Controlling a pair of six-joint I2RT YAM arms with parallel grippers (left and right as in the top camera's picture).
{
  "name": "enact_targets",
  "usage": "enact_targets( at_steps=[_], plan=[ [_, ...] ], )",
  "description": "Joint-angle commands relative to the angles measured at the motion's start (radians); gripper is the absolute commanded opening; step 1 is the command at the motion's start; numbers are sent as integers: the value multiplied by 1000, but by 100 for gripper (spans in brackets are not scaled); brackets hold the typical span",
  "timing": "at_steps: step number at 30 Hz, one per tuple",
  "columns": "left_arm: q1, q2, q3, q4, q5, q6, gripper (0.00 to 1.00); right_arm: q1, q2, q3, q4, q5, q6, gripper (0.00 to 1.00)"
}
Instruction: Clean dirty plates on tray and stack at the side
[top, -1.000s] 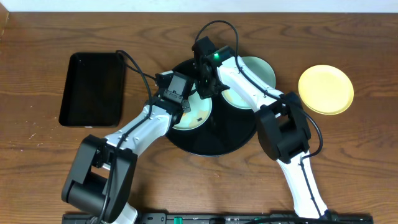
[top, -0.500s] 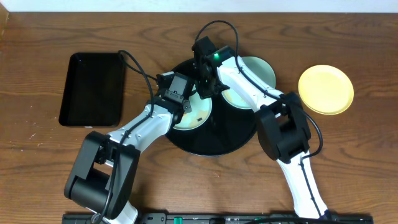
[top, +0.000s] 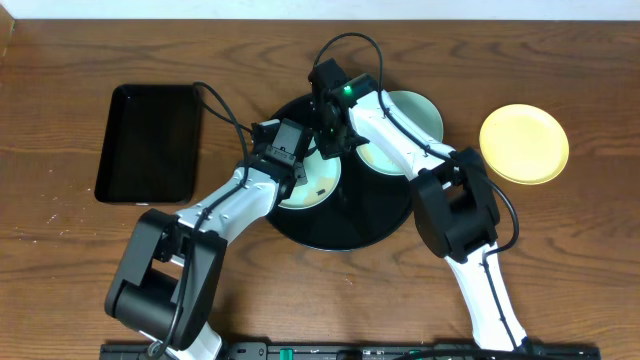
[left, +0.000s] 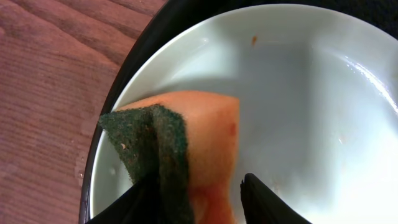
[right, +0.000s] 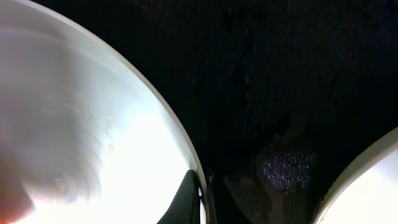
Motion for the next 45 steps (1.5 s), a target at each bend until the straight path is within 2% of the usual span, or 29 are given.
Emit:
enact_targets(
  at_steps=[1,8,12,15,19,22,26,31,34,37,43,44,45],
  plan=[
    [4,22,-2,9,-3,-1,49,26,23,-27,-17,6,19,2],
    [4,-28,7,36,-2,3,64,26,23,-27,-19,6,19,1],
    [4,-107,7,27,-2,2,67,26,23,-27,-18,6,19,2],
    [4,-166,7,-2,-2,2,67,26,23,-27,-18,6,19,2],
    [5,-183,6,-41,-3,5,51,26,23,-27,-18,6,19,1],
    [7,-158,-9,-48,-7,10,47,26,23,-27,-18,6,19,2],
    [11,-101,-13,-44,-7,10,47,26,23,-27,-18,6,19,2],
    [12,-27,-13,-18,-6,9,60,26,23,-27,-18,6,19,2],
    [12,-3,-13,0,-6,9,62,26,23,-27,-19,6,19,1],
    [12,-1,-13,12,-6,9,51,26,23,-27,-19,6,19,2],
    [12,-1,-13,26,-6,9,21,26,23,-27,-18,6,19,2],
    [12,-1,-13,25,-6,9,19,26,23,-27,-18,6,19,2],
    [12,-1,-13,25,-6,9,10,26,23,-27,-18,6,19,1]
  ],
)
